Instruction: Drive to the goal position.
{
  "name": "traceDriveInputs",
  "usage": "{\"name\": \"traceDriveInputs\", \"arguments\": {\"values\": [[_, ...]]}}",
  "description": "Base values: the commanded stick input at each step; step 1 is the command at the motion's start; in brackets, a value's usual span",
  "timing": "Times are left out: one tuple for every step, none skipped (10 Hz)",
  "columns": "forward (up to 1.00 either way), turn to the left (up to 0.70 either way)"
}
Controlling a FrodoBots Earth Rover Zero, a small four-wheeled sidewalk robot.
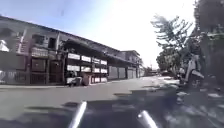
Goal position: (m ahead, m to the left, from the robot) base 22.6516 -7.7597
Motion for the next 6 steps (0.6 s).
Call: {"name": "traceDriveInputs", "arguments": {"values": [[0.85, -0.34], [0.85, -0.34], [0.85, -0.34], [0.85, -0.34], [0.85, -0.15], [0.85, 0.00]]}}
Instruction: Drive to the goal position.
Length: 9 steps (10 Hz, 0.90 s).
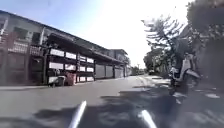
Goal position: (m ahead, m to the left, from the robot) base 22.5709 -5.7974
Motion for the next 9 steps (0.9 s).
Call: {"name": "traceDriveInputs", "arguments": {"values": [[0.85, 0.00], [0.85, 0.00], [0.85, 0.00], [0.85, 0.00], [0.85, 0.00], [0.85, 0.00], [0.85, 0.00], [0.85, 0.00], [0.85, -0.08]]}}
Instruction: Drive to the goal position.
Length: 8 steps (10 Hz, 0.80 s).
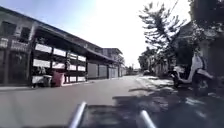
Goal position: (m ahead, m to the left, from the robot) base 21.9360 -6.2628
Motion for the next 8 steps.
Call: {"name": "traceDriveInputs", "arguments": {"values": [[0.85, -0.34], [0.85, -0.34], [0.85, -0.34], [0.85, -0.34], [0.85, -0.34], [0.85, -0.34], [0.85, -0.34], [0.85, -0.34]]}}
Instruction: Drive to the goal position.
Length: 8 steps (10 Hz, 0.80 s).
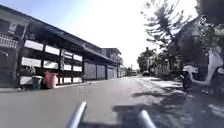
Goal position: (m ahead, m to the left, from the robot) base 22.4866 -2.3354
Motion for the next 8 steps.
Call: {"name": "traceDriveInputs", "arguments": {"values": [[0.85, -0.34], [0.85, -0.34], [0.85, -0.34], [0.85, -0.34], [0.85, -0.34], [0.85, -0.34], [0.85, 0.00], [0.85, 0.00]]}}
